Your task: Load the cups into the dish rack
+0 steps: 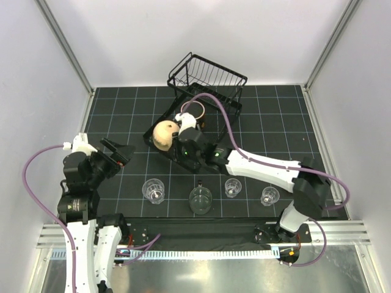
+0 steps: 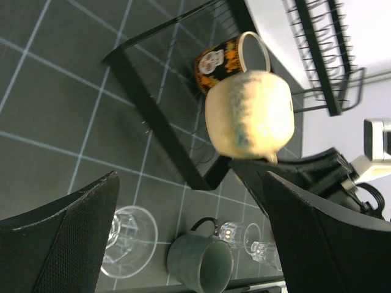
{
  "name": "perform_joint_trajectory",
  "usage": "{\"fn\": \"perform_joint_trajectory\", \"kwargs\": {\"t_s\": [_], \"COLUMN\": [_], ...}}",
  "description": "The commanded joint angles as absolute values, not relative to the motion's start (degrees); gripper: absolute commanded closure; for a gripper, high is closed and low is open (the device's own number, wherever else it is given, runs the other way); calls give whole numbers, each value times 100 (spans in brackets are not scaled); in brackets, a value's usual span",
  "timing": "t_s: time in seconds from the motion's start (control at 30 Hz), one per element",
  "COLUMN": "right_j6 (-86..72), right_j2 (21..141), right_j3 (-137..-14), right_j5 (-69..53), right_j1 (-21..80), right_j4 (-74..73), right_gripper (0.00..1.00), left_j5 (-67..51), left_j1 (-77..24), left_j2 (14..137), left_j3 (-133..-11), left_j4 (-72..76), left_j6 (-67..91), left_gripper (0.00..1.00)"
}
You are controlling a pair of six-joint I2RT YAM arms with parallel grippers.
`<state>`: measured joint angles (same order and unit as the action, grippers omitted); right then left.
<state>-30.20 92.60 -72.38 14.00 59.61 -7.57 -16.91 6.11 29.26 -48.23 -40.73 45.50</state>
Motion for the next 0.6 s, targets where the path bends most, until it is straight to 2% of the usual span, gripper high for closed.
{"fn": "perform_joint_trajectory", "kwargs": {"t_s": [0.0,0.23,0.57], "right_j6": [-1855,-1441,-1643], "right_j2": [9579,10379,10916], "right_j3": [-7988,-8516,-8333], "right_j5": [2355,2698,2619], "right_j1": [5968,5819,5432], "right_j4": [-509,-484,-97], "right_gripper": [96,96,96], "left_j5": [-1529,-1529,-1670], "left_j1": [615,615,615], "left_j2": [2979,3006,3076], "left_j3": [-4851,-4852,-4825], "left_j4": [-4263,-4280,-4298], "left_j6": [4394,4377,4333], "left_gripper": [6,6,7]}}
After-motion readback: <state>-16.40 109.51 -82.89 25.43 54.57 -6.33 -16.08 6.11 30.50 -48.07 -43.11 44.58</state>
